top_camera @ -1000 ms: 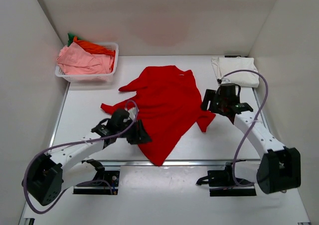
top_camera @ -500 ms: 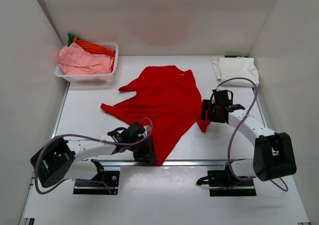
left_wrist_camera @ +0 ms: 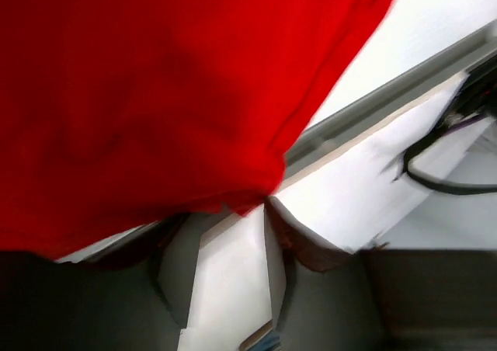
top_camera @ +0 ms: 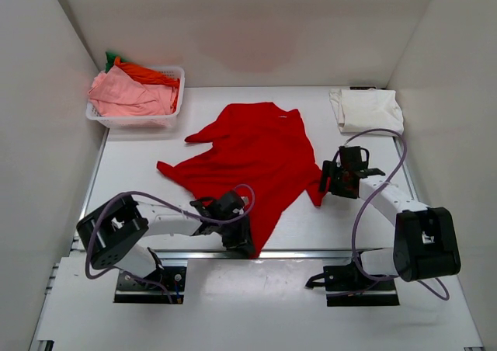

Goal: Fold and stack the t-shirts
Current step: Flatten out the tshirt

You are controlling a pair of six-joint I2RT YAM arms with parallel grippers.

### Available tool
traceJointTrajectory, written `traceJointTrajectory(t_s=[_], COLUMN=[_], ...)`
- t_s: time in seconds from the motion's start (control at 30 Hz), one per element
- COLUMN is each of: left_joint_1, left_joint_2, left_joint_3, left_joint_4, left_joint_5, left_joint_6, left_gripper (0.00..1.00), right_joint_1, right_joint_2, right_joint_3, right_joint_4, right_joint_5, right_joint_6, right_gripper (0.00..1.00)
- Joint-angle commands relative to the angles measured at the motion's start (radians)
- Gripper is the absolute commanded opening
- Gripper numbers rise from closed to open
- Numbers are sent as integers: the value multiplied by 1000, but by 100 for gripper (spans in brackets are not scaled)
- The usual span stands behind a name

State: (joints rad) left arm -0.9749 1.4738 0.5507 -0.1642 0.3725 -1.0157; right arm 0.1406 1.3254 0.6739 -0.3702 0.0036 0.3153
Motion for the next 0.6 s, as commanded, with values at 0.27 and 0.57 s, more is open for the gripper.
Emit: traceJointTrajectory(t_s=[0.27,0.57], left_joint_1=[62,326], left_joint_2=[-146,-507], left_joint_3=[55,-89], left_joint_4=[-61,-331], left_joint_5=[-210,-167], left_joint_6=[-9,134], left_gripper=[0,0], right_joint_1=[-78,-114], right_joint_2=[-43,66], right_joint_3=[-62,-34], right_joint_4=[88,181], right_joint_5=[-31,-106], right_joint_6=[21,41], right_gripper=[62,62])
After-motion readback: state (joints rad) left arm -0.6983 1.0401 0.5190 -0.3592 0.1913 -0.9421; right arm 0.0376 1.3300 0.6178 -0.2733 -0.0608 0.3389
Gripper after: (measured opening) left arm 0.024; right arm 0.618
